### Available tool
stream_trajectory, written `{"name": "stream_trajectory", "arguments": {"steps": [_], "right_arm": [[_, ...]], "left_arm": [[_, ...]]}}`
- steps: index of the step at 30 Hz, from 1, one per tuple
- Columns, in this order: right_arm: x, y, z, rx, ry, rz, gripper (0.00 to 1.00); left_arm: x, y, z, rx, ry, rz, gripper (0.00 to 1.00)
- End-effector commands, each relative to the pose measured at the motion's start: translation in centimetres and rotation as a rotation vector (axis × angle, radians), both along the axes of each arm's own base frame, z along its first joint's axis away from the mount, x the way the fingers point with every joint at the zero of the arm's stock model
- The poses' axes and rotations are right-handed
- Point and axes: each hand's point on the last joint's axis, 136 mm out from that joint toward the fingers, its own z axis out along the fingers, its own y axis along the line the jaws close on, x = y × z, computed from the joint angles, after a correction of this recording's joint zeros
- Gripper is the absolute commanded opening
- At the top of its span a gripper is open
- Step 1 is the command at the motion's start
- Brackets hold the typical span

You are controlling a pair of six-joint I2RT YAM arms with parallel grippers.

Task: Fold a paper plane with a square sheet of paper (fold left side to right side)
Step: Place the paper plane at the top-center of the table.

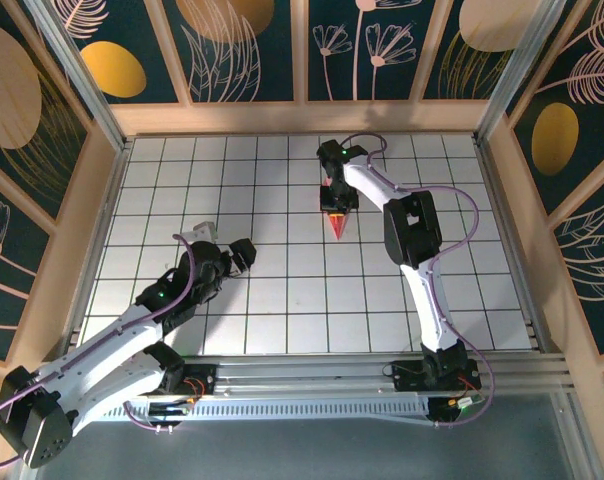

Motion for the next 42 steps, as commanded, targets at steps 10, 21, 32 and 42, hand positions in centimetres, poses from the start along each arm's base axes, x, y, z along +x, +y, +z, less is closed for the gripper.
{"name": "stream_trajectory", "arguments": {"steps": [10,21,32,42], "right_arm": [[-0.7,-1.0,-1.2,-0.011,0.038,-0.022,0.10],[-0.9,-1.7,-1.1,-0.017,0.032,-0.055,0.24],[-0.7,-1.9,0.8,-0.027,-0.004,-0.060,0.31],[-0.7,-1.7,2.1,-0.018,-0.025,-0.047,0.32]], "left_arm": [[0.3,-0.5,0.5,-0.029,-0.010,-0.007,0.81],[0.3,-0.4,0.5,-0.025,-0.010,-0.003,0.81],[0.6,0.3,1.1,-0.001,-0.008,0.038,0.81],[0.7,0.5,1.0,0.004,-0.003,0.054,0.82]]}}
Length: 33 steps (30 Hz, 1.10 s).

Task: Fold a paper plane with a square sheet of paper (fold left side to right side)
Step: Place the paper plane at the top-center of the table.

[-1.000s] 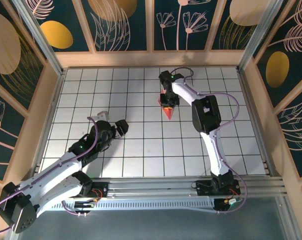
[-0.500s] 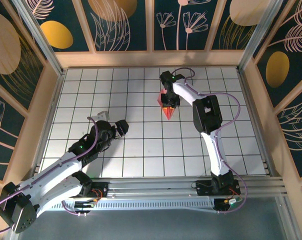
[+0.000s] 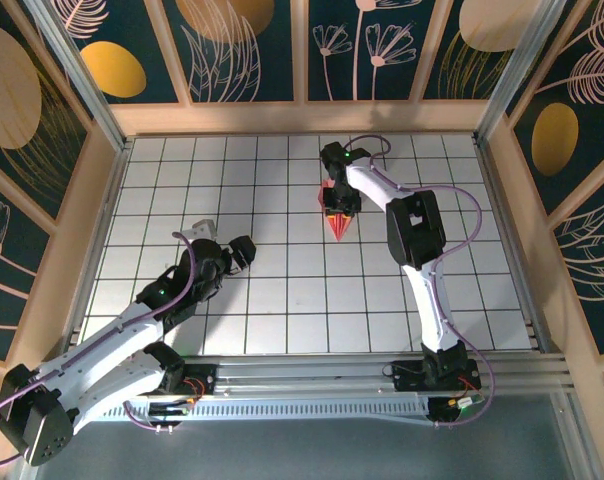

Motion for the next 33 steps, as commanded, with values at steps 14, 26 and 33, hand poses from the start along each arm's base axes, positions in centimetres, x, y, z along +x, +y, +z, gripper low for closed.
{"name": "stream_trajectory", "arguments": {"steps": [14,26,33], "right_arm": [[-0.4,-1.0,2.9,-0.046,-0.034,0.007,0.33],[-0.7,-0.9,5.0,-0.049,-0.073,0.007,0.43],[-0.9,-1.1,6.4,-0.059,-0.090,0.013,0.48]], "left_arm": [[0.4,0.4,0.7,0.002,0.002,0.041,0.82],[0.6,0.2,1.0,0.000,0.001,0.039,0.82],[0.7,0.2,1.1,-0.004,0.001,0.040,0.82]]}}
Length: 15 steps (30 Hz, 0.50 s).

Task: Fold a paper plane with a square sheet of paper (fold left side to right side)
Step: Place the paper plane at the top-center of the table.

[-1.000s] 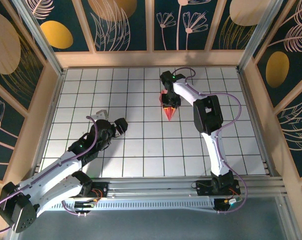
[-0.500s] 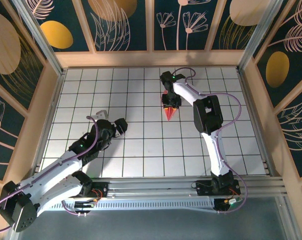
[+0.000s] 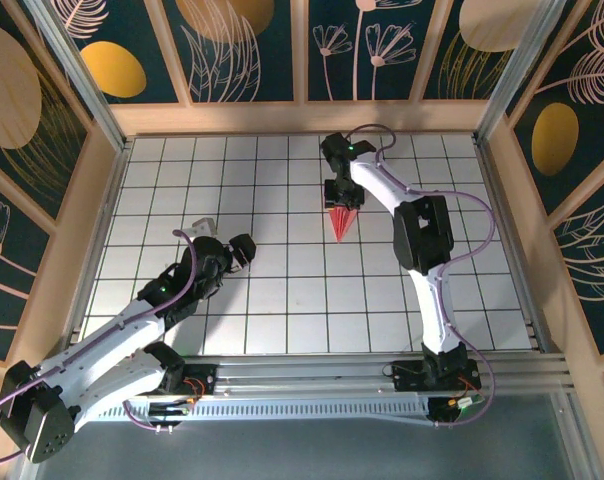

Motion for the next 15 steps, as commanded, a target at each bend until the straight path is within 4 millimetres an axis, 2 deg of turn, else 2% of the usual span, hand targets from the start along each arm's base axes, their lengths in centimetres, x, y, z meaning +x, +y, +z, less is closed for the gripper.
{"name": "stream_trajectory", "arguments": {"steps": [1,5,10,12,15], "right_arm": [[-0.8,-0.9,2.3,-0.041,-0.020,0.005,0.49],[-0.9,-1.1,4.6,-0.050,-0.074,0.009,0.52],[-1.7,-1.7,8.1,-0.016,-0.169,0.018,0.58],[-2.4,-2.1,9.4,0.009,-0.216,0.021,0.61],[-3.7,-3.5,10.4,0.040,-0.271,0.012,0.65]], "left_arm": [[0.4,0.1,0.9,-0.011,-0.011,0.024,0.82],[0.7,0.1,1.3,-0.005,-0.021,0.026,0.83],[1.6,0.8,1.9,0.040,-0.044,0.070,0.95],[2.2,1.5,2.6,0.071,-0.065,0.105,0.99],[2.9,3.1,4.2,0.137,-0.117,0.166,0.99]]}}
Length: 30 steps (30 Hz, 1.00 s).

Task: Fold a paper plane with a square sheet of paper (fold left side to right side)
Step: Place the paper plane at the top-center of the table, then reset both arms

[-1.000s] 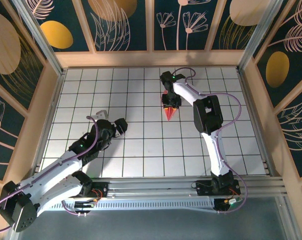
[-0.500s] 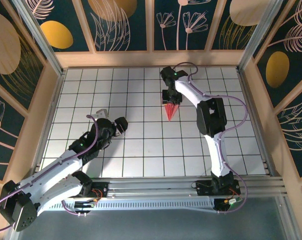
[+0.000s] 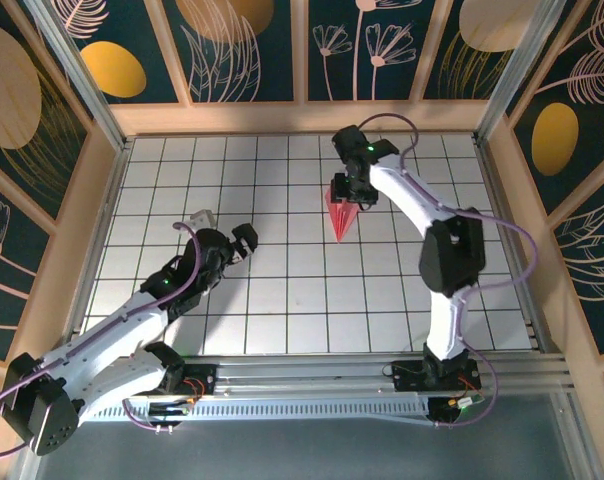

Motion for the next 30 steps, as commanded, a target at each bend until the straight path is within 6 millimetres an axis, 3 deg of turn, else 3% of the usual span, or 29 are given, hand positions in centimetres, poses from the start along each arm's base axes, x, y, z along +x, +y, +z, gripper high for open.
{"name": "stream_trajectory", "arguments": {"steps": [1,8,12,19,21,30], "right_arm": [[-0.8,-1.9,2.3,0.028,-0.111,-0.014,0.66],[-3.0,-8.5,3.4,0.088,-0.301,-0.090,0.71],[-3.9,-12.6,3.8,0.090,-0.430,-0.144,0.79],[-5.3,-18.4,5.0,0.060,-0.677,-0.227,0.99],[-5.6,-19.7,5.0,0.040,-0.741,-0.251,0.99],[-5.9,-21.3,3.2,0.037,-1.050,-0.240,0.99]], "left_arm": [[1.2,2.7,3.0,0.110,-0.090,0.105,0.99],[2.0,8.2,7.2,0.375,-0.266,0.298,0.99],[2.3,10.6,7.4,0.477,-0.312,0.367,0.99],[3.1,13.9,6.0,0.514,-0.299,0.448,0.99],[3.3,14.7,5.4,0.529,-0.296,0.465,0.99],[4.5,16.7,1.7,0.613,-0.286,0.473,0.99]]}}
